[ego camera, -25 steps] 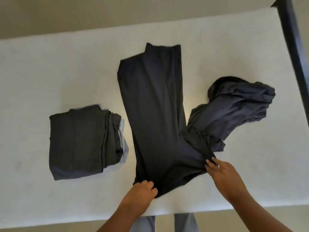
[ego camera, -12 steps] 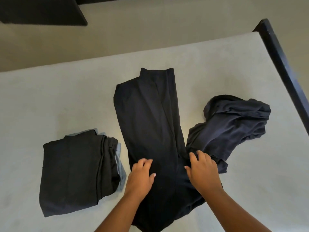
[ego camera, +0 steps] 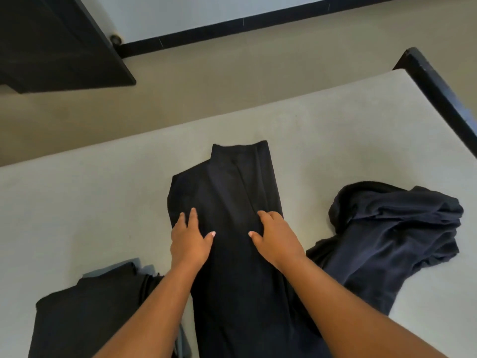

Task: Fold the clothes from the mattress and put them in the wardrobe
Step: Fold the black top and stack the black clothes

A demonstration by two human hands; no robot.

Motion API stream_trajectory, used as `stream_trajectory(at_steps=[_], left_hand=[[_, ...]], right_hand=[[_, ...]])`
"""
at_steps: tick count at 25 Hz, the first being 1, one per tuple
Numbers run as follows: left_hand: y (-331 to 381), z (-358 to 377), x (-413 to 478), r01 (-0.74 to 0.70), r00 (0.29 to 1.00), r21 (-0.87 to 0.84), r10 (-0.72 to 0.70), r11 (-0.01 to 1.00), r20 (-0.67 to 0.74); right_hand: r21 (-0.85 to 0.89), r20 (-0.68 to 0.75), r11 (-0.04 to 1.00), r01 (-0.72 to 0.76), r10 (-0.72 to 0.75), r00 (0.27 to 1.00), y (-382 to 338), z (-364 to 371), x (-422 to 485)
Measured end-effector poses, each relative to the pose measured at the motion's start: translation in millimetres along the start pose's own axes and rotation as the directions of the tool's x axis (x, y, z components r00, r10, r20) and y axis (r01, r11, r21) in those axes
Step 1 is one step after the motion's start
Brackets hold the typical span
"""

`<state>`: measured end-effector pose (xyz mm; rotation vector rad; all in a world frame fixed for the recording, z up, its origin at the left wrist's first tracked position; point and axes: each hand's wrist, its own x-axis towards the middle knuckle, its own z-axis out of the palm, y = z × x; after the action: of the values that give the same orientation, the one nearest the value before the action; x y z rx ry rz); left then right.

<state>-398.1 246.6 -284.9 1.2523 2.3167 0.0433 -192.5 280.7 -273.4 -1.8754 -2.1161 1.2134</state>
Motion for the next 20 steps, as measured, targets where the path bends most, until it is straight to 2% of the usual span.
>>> stream_trajectory(at_steps=[5, 9, 11, 14, 16, 18, 20], left_hand=[[-21, -12, 41, 0.066, 0.997, -0.033, -0.065, 0.997, 0.036], [-20, -18, 55, 0.089, 0.993, -0.126, -0.098, 0.988, -0.067], [-18, -22, 63, 0.049, 0.992, -0.076, -0.057, 0.996, -0.115], [-10, -26, 81, -0.086, 0.984, 0.130, 0.104, 0.988, -0.146], [1, -29, 96, -0.114, 0.984, 0.152, 0.133, 0.982, -0.121], [11, -33, 109, -0.123, 0.984, 0.163, 0.142, 0.979, -0.109], [16, -37, 117, -0.160, 0.976, 0.200, 0.186, 0.967, -0.116]], right_hand=[[0.032, -0.130, 0.992, -0.125, 0.128, 0.983, -26, 2, 66], [0.196, -0.218, 0.927, -0.319, 0.358, 0.908, -42, 7, 92], [0.239, -0.226, 0.903, -0.356, 0.409, 0.884, -44, 6, 103], [0.323, -0.227, 0.903, -0.284, 0.365, 0.903, -39, 4, 116], [0.406, -0.281, 0.891, -0.203, 0.333, 0.900, -36, 3, 116], [0.484, -0.278, 0.859, -0.167, 0.332, 0.902, -37, 1, 110], [0.489, -0.287, 0.860, -0.142, 0.312, 0.906, -39, -1, 105]])
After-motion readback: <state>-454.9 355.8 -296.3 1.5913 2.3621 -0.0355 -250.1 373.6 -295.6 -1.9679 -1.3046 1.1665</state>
